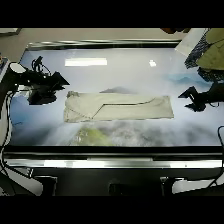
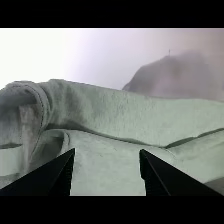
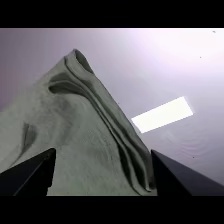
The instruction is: Fold the clothes and pants, and hang the long-sleeved shirts on hangers.
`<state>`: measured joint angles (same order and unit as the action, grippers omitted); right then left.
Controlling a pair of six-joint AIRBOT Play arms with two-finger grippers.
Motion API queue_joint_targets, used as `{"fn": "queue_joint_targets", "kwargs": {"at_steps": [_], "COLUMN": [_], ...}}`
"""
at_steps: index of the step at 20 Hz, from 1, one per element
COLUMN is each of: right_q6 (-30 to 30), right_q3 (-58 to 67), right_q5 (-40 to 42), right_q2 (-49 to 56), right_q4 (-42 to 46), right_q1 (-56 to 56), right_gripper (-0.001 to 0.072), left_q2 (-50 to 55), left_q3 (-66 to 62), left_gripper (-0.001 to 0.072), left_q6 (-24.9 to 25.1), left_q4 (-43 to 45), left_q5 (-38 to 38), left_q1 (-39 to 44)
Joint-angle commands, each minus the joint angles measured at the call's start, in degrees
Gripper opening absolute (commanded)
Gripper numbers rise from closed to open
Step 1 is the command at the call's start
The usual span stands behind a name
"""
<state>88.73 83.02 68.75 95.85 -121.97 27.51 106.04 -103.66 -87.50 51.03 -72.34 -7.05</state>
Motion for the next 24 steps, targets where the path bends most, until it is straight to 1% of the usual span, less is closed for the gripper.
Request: {"fn": "queue_joint_targets", "kwargs": {"at_steps": [1, 4, 9, 10, 11, 12, 13, 14, 15, 17, 18, 19, 20, 21, 22, 23, 24], "right_q6": [8.28, 11.80, 14.86, 15.04, 15.04, 15.08, 15.04, 15.02, 14.99, 14.60, 13.46, 10.93, 8.70, 6.51, 4.02, 1.25, -0.96], "right_q3": [0.66, 0.66, 0.66, 0.66, 0.66, 0.66, 0.66, 0.66, 0.72, 0.72, 0.72, 0.83, 1.11, 1.86, 3.04, 4.39, 5.75], "right_q5": [5.64, 4.24, 2.91, 2.40, 1.79, 1.40, 0.90, 0.31, -0.13, 0.20, 0.42, 0.42, 0.90, 2.21, 4.04, 5.81, 7.28], "right_q2": [4.83, 7.37, 10.45, 10.78, 11.10, 11.32, 11.41, 11.41, 11.39, 11.04, 10.29, 8.96, 7.39, 5.49, 3.80, 1.97, 0.26], "right_q4": [-3.04, -5.79, -7.48, -7.45, -7.45, -7.30, -6.73, -6.23, -5.79, -5.70, -5.25, -3.56, -1.97, 0.42, 2.75, 4.81, 6.93], "right_q1": [1.46, 1.46, -0.44, -1.55, -2.91, -4.26, -5.64, -6.91, -7.91, -8.48, -8.28, -8.11, -8.00, -8.02, -8.02, -8.00, -8.02], "right_gripper": [0.0667, 0.0667, 0.0663, 0.0661, 0.0646, 0.0643, 0.0619, 0.0561, 0.0453, 0.0124, 0.0035, 0.0035, 0.0035, 0.0035, 0.0035, 0.0035, 0.0035], "left_q2": [-1.05, -1.05, -1.05, -1.05, -1.05, -1.07, -1.07, -1.07, -1.07, -1.09, -1.07, -1.05, -0.96, -0.70, -0.17, 0.48, 1.29], "left_q3": [-0.46, -0.46, -0.46, -0.46, -0.46, -0.46, -0.46, -0.46, -0.46, -0.46, -0.44, -0.44, -0.37, -0.33, -0.33, -0.33, -0.33], "left_gripper": [0.0482, 0.0482, 0.0483, 0.0504, 0.0544, 0.0544, 0.0544, 0.0544, 0.0544, 0.0544, 0.0543, 0.0537, 0.0509, 0.0375, 0.0146, 0.0020, 0.0018], "left_q6": [0.04, 0.07, 0.07, 0.04, 0.04, 0.04, 0.02, 0.00, -0.15, -0.42, -1.92, -3.26, -4.31, -6.14, -7.82, -8.24, -9.14], "left_q4": [0.59, 0.59, 0.59, 0.61, 0.59, 0.59, 0.59, 0.59, 0.59, 0.57, 0.57, 0.57, 0.61, 0.59, 0.35, 0.31, 0.31], "left_q5": [-1.88, -2.25, -2.25, -2.25, -2.25, -2.29, -2.64, -3.32, -4.20, -6.14, -6.38, -6.05, -4.79, -3.45, -2.43, -1.42, -0.02], "left_q1": [-0.11, -0.11, -0.11, -0.11, -0.11, -0.11, -0.11, -0.11, -0.11, -0.04, 0.15, 0.63, 1.55, 2.82, 4.59, 6.67, 9.16]}}
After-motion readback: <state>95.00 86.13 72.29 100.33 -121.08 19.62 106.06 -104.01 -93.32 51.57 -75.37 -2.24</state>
